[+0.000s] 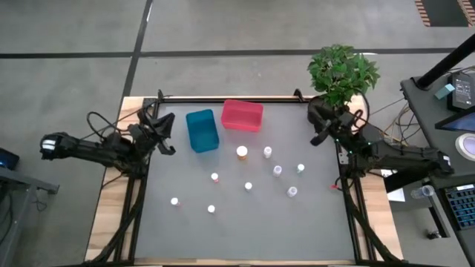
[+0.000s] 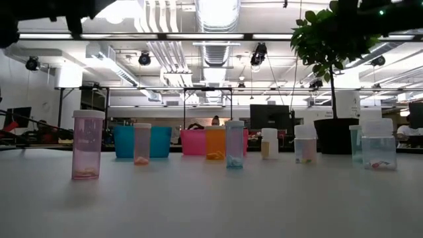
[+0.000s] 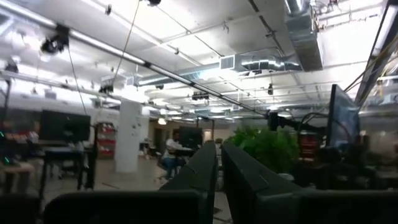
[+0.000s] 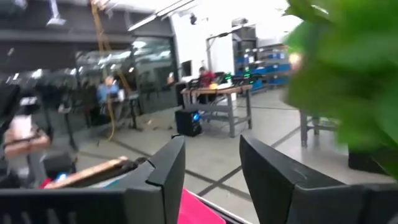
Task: Pick and place medicine bottles into bin by pill shape (circle, oval)
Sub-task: Put the orange capsule bottle into the red bin
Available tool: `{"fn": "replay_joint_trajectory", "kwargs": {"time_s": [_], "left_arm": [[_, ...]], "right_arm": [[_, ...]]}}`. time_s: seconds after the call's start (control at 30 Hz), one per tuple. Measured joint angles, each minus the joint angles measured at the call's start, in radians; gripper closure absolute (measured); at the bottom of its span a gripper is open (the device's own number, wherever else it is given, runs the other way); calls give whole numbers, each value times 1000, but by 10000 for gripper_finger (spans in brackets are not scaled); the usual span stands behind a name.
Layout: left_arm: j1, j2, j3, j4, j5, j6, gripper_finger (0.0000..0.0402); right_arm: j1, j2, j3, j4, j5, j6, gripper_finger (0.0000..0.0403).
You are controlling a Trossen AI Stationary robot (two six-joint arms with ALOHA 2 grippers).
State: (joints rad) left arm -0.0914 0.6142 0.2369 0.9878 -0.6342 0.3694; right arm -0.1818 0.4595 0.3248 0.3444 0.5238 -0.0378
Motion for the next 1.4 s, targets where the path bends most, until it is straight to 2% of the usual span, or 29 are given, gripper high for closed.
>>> {"fn": "replay_joint_trajectory", "kwargs": {"time_s": [0.2, 0.3, 0.7, 0.9, 1.1, 1.4], "left_arm": [[0, 66, 72, -1, 0, 175, 391], [0, 94, 80, -2, 0, 222, 391], [0, 240, 77, -13, 29, 347, 392], [0, 274, 77, -54, 53, 394, 392], [0, 266, 77, -57, 87, 376, 392], [0, 224, 62, -54, 106, 370, 392]], "right_arm": [[0, 130, 137, -78, -174, -68, 283], [1, 196, 178, -78, -220, -68, 290], [57, 536, 309, -74, -244, -2, 320], [87, 693, 426, -77, -242, -11, 332], [86, 822, 580, -259, -240, -15, 339], [86, 1009, 870, -641, -239, -21, 339]]}}
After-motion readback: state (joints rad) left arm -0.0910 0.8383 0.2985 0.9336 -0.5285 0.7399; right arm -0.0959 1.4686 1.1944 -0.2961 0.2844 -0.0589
